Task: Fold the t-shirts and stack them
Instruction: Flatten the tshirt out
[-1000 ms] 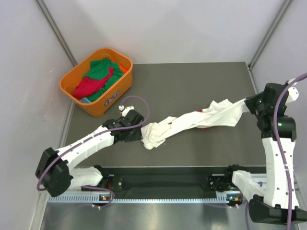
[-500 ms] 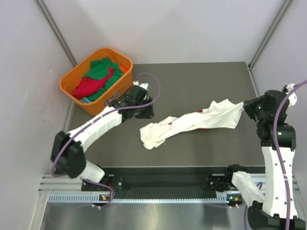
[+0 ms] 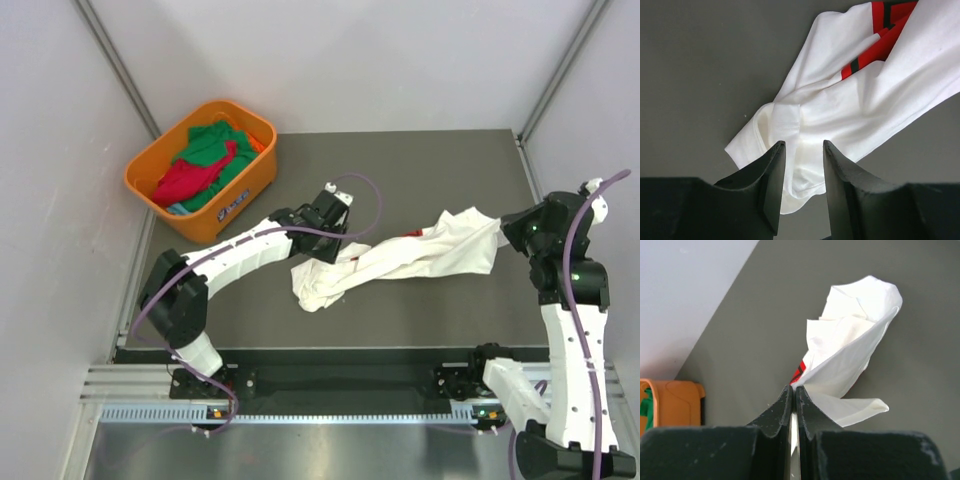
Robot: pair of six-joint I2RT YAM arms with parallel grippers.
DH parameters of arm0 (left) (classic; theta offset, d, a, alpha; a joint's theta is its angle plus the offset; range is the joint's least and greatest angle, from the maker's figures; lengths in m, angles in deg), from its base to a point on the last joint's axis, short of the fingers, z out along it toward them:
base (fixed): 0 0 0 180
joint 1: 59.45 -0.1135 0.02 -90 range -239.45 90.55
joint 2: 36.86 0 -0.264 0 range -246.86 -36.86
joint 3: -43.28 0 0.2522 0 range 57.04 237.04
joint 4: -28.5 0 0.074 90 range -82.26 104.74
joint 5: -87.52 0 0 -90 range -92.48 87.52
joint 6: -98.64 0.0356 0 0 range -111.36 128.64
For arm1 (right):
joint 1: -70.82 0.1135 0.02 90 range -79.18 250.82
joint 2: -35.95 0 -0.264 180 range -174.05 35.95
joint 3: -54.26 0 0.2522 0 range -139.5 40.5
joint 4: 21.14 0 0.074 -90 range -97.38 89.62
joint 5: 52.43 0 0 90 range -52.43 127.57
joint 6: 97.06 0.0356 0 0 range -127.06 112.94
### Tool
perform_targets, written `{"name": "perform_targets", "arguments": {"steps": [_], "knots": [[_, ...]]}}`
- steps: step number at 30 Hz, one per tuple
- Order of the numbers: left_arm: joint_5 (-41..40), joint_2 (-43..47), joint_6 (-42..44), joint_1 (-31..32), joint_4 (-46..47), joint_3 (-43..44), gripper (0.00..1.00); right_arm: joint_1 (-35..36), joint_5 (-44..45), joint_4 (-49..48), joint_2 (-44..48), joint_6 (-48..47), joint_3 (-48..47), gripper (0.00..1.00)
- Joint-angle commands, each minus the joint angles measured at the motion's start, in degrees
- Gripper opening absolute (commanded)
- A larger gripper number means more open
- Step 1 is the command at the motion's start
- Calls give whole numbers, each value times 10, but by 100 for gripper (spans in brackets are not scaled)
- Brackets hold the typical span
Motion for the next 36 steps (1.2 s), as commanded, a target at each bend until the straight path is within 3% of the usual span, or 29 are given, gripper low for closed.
{"name": "perform_targets", "arguments": {"steps": [1,17,36], "knots": [[-21,-1,17,11,-14,14,41,-7,-5,-29,0,-13,7,0],[-48,-60,44,40,1,27,41,-7,6,-28,8,-9,32,0],[-135,-108,55,40,21,30,37,-7,4,-35,13,-7,46,0]]}}
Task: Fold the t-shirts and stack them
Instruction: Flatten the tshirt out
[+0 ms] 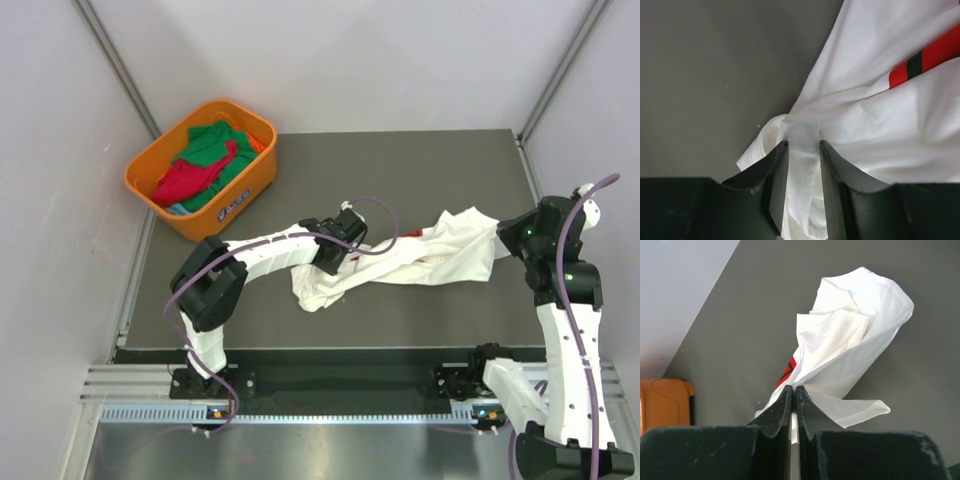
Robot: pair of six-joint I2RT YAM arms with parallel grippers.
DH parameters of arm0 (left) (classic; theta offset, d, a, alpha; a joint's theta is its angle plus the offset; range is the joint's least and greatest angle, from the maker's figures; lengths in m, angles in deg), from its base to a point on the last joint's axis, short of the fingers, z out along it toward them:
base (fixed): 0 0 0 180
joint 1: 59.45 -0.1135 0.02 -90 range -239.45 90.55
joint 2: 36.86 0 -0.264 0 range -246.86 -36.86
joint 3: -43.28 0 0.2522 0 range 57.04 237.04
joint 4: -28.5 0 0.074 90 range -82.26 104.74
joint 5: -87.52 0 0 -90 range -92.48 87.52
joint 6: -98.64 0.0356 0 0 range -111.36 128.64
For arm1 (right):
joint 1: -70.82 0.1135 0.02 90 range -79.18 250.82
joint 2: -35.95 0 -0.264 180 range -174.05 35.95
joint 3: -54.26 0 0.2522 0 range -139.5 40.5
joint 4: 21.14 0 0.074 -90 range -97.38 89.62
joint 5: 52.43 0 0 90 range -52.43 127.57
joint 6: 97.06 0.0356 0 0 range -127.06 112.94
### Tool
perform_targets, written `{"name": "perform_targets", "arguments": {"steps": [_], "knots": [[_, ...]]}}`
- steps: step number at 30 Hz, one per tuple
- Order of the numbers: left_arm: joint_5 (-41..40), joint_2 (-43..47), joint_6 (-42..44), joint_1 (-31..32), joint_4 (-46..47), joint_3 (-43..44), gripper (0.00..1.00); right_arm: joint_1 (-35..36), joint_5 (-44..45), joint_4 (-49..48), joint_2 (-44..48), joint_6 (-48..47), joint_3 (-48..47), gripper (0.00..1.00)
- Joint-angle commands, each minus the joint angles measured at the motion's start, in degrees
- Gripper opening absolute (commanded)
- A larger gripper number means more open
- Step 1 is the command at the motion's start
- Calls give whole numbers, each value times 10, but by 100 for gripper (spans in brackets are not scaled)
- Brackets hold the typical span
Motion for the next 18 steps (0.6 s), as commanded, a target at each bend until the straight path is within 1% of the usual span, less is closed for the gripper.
{"name": "perform_targets", "arguments": {"steps": [1,11,16,18], "knots": [[-22,0,6,0,26,22,37,-7,4,-23,9,-3,5,0],[-10,-15,9,0,37,21,37,-7,4,-23,12,-3,4,0],[-23,-18,9,0,36,21,33,-7,3,-24,12,-1,5,0],[-27,-18,10,0,36,21,30,-7,3,-23,12,-1,4,0]]}}
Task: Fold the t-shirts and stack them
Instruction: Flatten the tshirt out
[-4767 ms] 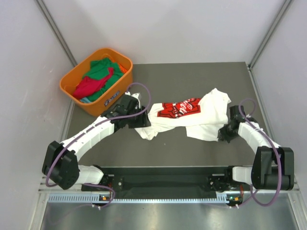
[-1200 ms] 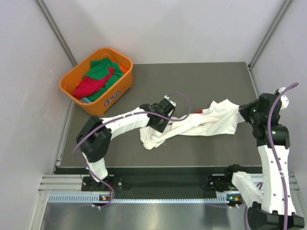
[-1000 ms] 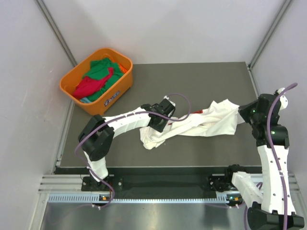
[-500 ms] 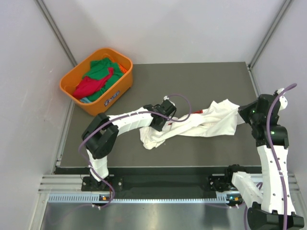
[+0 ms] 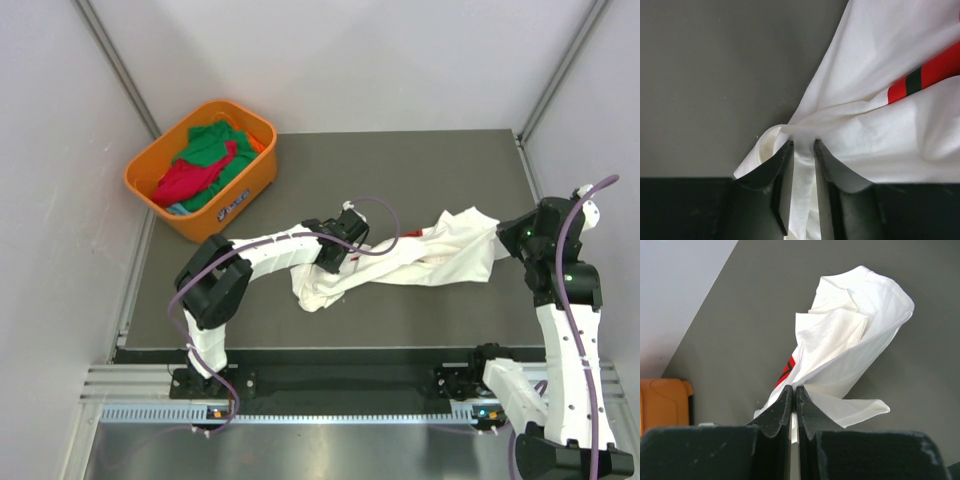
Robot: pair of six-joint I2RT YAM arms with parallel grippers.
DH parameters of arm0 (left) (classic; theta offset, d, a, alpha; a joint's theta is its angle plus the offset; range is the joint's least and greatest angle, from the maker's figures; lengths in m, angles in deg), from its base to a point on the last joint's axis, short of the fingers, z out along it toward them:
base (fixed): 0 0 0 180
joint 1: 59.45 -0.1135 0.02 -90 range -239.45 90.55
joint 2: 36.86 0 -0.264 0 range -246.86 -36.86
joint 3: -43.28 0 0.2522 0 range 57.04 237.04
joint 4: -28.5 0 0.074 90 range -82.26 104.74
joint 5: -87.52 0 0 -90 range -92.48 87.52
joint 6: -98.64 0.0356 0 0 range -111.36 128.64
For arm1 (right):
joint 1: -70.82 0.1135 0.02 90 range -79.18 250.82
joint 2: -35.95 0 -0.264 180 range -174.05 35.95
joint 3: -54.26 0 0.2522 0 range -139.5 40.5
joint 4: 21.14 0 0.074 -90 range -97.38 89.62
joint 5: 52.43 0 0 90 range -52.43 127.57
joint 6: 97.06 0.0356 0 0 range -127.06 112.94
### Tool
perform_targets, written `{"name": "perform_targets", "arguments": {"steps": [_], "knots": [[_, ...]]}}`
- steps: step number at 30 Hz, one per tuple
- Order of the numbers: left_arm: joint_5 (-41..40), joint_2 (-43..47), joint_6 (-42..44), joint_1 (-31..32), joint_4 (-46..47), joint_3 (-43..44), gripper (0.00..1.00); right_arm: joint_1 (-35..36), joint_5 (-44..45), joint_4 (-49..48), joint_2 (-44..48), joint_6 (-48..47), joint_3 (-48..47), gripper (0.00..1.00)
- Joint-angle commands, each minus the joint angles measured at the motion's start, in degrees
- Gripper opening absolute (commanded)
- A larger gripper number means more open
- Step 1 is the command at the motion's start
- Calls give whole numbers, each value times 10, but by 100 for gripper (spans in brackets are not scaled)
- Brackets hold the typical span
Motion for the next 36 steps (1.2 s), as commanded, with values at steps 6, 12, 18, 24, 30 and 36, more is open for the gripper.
{"name": "perform_targets", "arguments": {"steps": [6,12,18,24,30,36], "knots": [[-50,8,1,0,-3,38,1,-7,5,-22,8,-1,-7,0],[-79,70,-36,0,-83,122,0,-7,20,-9,3,-1,-34,0],[-119,188,-91,0,-112,212,0,-9,54,19,-23,1,-150,0],[-120,327,-158,0,-68,278,0,-12,73,68,-59,11,-383,0],[-83,467,-224,0,-27,264,0,-11,99,134,-55,-1,-569,0],[-92,524,-244,-1,-57,264,0,-6,127,131,-3,0,-597,0]]}}
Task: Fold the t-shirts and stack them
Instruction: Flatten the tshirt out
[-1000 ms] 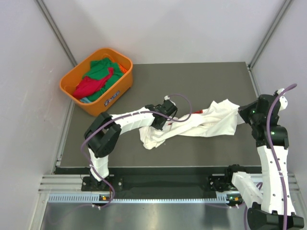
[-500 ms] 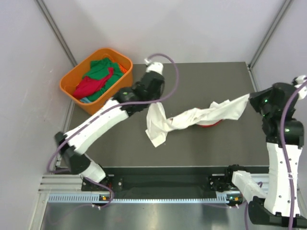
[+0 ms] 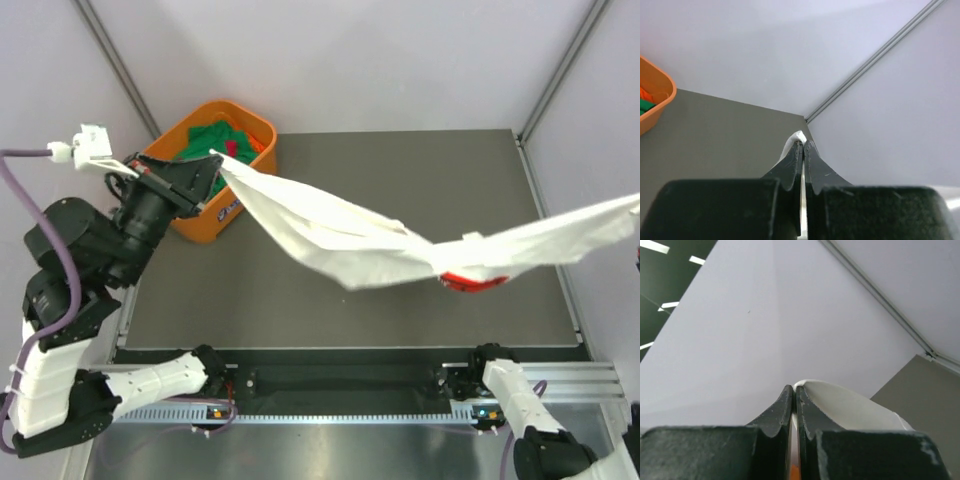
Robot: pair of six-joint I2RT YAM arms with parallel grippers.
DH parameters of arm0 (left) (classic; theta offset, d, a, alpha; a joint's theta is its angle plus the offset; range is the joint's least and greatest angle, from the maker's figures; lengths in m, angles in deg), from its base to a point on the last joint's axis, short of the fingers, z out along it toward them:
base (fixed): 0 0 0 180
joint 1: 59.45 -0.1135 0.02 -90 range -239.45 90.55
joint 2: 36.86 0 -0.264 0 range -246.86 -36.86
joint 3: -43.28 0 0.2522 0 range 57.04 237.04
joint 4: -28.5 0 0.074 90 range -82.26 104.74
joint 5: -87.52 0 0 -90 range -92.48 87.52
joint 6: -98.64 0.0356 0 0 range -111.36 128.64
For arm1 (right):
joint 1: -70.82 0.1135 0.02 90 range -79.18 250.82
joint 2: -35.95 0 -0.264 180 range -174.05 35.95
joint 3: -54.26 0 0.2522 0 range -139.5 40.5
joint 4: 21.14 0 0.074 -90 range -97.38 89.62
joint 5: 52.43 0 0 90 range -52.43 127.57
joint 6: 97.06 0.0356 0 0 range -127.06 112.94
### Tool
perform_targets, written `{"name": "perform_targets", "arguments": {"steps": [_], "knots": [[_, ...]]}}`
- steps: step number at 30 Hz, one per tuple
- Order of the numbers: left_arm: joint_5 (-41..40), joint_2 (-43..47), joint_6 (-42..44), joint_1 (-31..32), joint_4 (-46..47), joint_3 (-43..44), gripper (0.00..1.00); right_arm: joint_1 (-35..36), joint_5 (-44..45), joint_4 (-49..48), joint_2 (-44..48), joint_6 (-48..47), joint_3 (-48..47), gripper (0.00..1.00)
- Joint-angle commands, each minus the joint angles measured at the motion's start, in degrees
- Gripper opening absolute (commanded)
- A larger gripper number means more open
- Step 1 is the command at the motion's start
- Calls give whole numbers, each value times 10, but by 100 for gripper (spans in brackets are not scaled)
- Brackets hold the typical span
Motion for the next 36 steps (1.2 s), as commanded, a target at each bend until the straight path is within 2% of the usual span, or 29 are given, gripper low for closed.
{"name": "perform_targets", "arguments": {"steps": [1,6,9,13,15,17,18,19,21,25,27,29,31,33,36], "knots": [[-9,-15,-15,-1,-8,3,0,0,32,11,-2,-6,2,0],[-40,-58,11,-1,-39,5,0,0,-19,-1,-24,-20,77,0],[-28,-90,5,-1,-23,-55,0,0,-46,-24,-32,-34,152,0],[-15,-151,-5,-7,30,-158,0,0,-12,-47,-23,-47,236,0],[28,-201,-14,-45,62,-209,0,0,16,-78,-19,-50,309,0],[83,-239,-20,-102,86,-229,0,0,24,-113,-23,-51,340,0],[137,-261,-22,-121,101,-236,0,0,28,-123,-28,-53,351,0],[157,-307,-25,-141,123,-241,0,0,32,-132,-43,-54,358,0],[187,-356,-24,-179,136,-235,0,0,40,-158,-60,-54,373,0],[217,-499,27,-196,135,-161,0,-1,45,-204,-110,-57,385,0],[235,-544,55,-196,120,-94,12,-2,47,-220,-124,-58,387,0],[244,-593,95,-196,91,-21,45,-3,47,-233,-138,-59,395,0],[245,-601,130,-196,59,7,56,-4,44,-240,-144,-59,405,0],[261,-581,157,-190,54,-10,59,-5,40,-248,-146,-60,422,0],[253,-508,204,-148,58,-95,57,-6,33,-257,-146,-61,441,0]]}}
